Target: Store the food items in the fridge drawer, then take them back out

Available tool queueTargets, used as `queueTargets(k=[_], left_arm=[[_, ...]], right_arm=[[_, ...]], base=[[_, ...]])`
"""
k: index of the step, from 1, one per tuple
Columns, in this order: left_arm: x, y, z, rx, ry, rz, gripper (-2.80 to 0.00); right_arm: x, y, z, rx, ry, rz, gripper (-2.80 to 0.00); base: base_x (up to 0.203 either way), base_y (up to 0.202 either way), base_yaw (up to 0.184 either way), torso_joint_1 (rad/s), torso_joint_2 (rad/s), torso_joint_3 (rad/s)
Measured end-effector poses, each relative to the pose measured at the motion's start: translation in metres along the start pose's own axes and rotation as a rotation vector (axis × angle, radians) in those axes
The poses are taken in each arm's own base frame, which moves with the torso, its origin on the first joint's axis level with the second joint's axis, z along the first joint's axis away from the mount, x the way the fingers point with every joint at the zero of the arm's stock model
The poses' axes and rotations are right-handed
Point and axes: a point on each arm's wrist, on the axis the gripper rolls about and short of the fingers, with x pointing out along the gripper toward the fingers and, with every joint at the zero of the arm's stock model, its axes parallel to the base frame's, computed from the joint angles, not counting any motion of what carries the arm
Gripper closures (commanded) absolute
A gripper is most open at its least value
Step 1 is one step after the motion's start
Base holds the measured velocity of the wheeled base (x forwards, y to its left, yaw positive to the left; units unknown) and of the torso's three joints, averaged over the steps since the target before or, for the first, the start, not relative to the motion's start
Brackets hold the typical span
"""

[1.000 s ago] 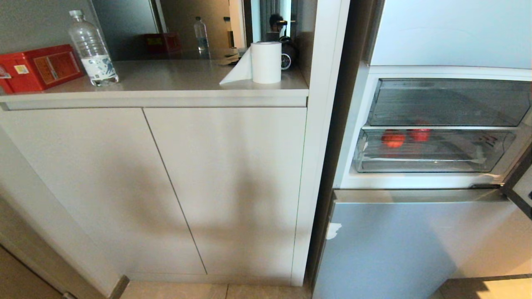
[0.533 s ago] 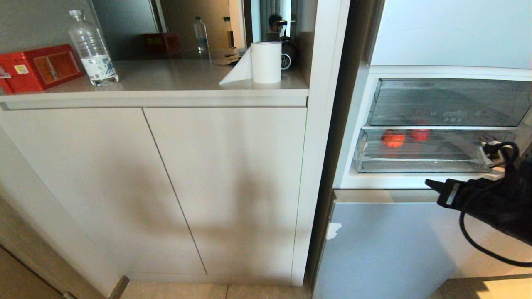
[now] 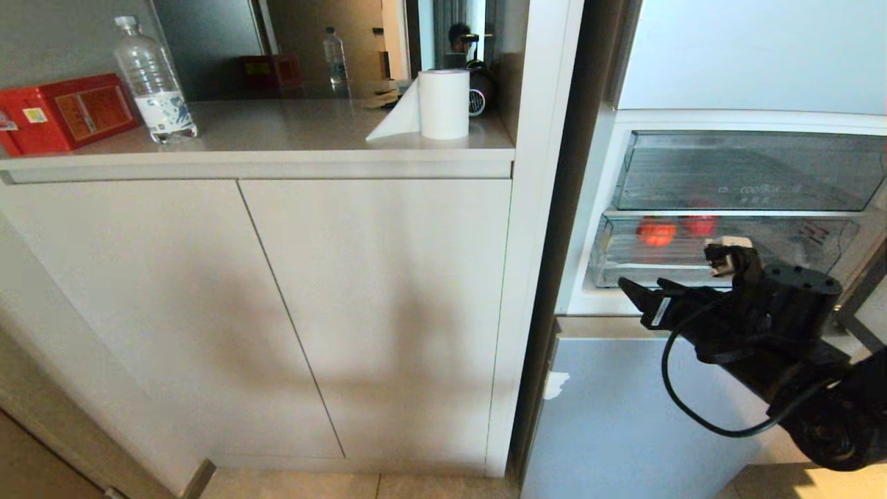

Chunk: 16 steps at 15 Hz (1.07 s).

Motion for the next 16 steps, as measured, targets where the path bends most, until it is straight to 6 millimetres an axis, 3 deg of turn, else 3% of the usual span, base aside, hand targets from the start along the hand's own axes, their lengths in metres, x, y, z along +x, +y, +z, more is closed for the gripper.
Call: queueTargets(k=[4,16], left_arm=[[0.000,0.000,0.000,0.000,0.000,0.000,0.00],[0.000,0.000,0.000,0.000,0.000,0.000,0.00]], right_arm=[[0.029,0.000,-0.017,-0.014,-0.094,-0.001,-2.80],[0.077,-0.003,-0.009,-0.034,-0.152,-0.141,-2.80]], base=[[0.000,0.000,0.000,0.000,0.00,0.000],[0.000,0.000,0.000,0.000,0.00,0.000]])
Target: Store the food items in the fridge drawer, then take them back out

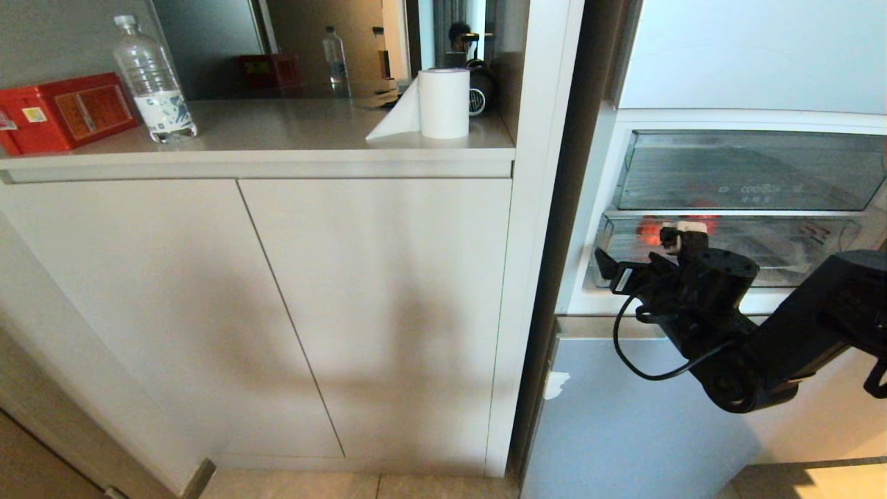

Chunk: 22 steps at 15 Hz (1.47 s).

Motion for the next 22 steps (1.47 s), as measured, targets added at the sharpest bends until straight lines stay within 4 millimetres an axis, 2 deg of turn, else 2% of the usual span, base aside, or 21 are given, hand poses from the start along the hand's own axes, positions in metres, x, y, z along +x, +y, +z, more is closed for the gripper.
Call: queueTargets(k=[7,17,18,22], left_arm=[[0.000,0.000,0.000,0.000,0.000,0.000,0.00],[0.000,0.000,0.000,0.000,0.000,0.000,0.00],[0.000,0.000,0.000,0.000,0.000,0.000,0.00],[0.000,0.000,0.000,0.000,0.000,0.000,0.00]], right_arm=[[0.016,0.000,0.003,-0.027,-0.014,-0.031,-2.80],[0.025,0.000,0.001,-0.030,-0.015,-0.039,-2.80],[0.025,0.001,0.001,-0.029,-0.015,-0.038,0.00],[0.026,0.005,0.001,-0.028,-0.019,-0.023,0.00]], base=[[0.000,0.000,0.000,0.000,0.00,0.000],[0.000,0.000,0.000,0.000,0.00,0.000],[0.000,0.000,0.000,0.000,0.00,0.000],[0.000,0.000,0.000,0.000,0.00,0.000]])
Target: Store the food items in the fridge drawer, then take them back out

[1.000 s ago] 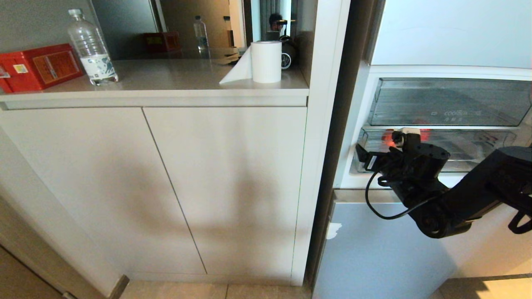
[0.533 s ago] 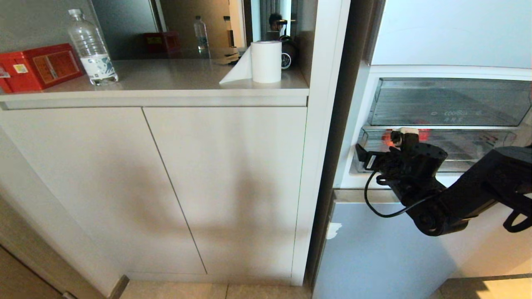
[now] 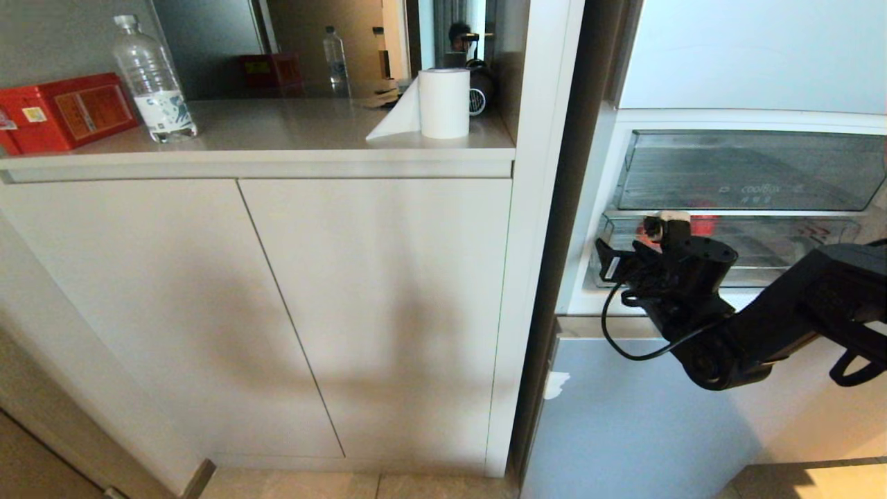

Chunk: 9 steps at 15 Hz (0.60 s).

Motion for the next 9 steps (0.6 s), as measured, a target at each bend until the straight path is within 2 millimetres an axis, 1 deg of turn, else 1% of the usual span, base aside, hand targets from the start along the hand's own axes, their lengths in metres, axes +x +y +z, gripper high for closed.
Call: queueTargets(k=[6,9], left_arm=[[0.0000,0.0000,0.0000,0.000,0.000,0.000,0.00],[0.0000,0.0000,0.0000,0.000,0.000,0.000,0.00]], right_arm=[[0.0021,0.0079,0.0014,0.008,0.011,0.016,0.00],[-0.0005,0.0105,0.0012,0.009,0.017,0.022,0.00]], base=[[0.000,0.000,0.000,0.000,0.00,0.000],[0.000,0.000,0.000,0.000,0.00,0.000]])
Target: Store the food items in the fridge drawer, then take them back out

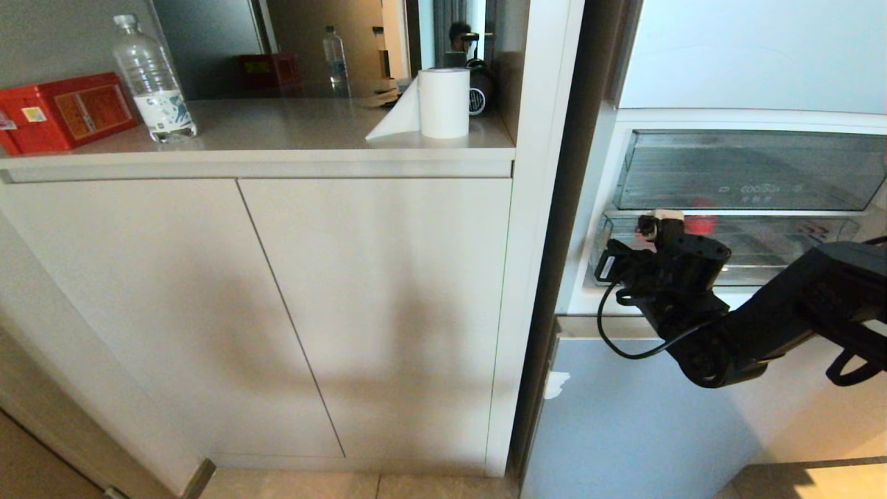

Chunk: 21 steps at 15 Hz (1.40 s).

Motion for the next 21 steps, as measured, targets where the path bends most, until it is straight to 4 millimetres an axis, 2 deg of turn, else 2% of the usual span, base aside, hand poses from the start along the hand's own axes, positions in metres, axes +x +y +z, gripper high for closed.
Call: queueTargets(k=[3,6,10,11,16,21], left_arm=[[0.000,0.000,0.000,0.000,0.000,0.000,0.00],[0.000,0.000,0.000,0.000,0.000,0.000,0.00],[0.000,0.000,0.000,0.000,0.000,0.000,0.00],[0.000,0.000,0.000,0.000,0.000,0.000,0.00],[0.000,0.000,0.000,0.000,0.000,0.000,0.00],[0.000,0.000,0.000,0.000,0.000,0.000,0.00]], right_arm=[[-0.009,-0.001,0.002,0.004,0.017,0.001,0.00],[-0.025,-0.004,0.007,0.038,0.043,0.002,0.00],[-0.031,-0.005,0.011,0.051,0.045,-0.006,0.00],[-0.032,-0.007,0.009,0.048,0.052,-0.010,-2.80],[-0.028,-0.012,0.003,0.047,0.020,-0.006,-2.80],[-0.008,-0.015,0.002,0.028,-0.019,0.012,-2.80]], base=[[0.000,0.000,0.000,0.000,0.00,0.000],[0.000,0.000,0.000,0.000,0.00,0.000],[0.000,0.000,0.000,0.000,0.00,0.000],[0.000,0.000,0.000,0.000,0.00,0.000],[0.000,0.000,0.000,0.000,0.00,0.000],[0.000,0.000,0.000,0.000,0.00,0.000]])
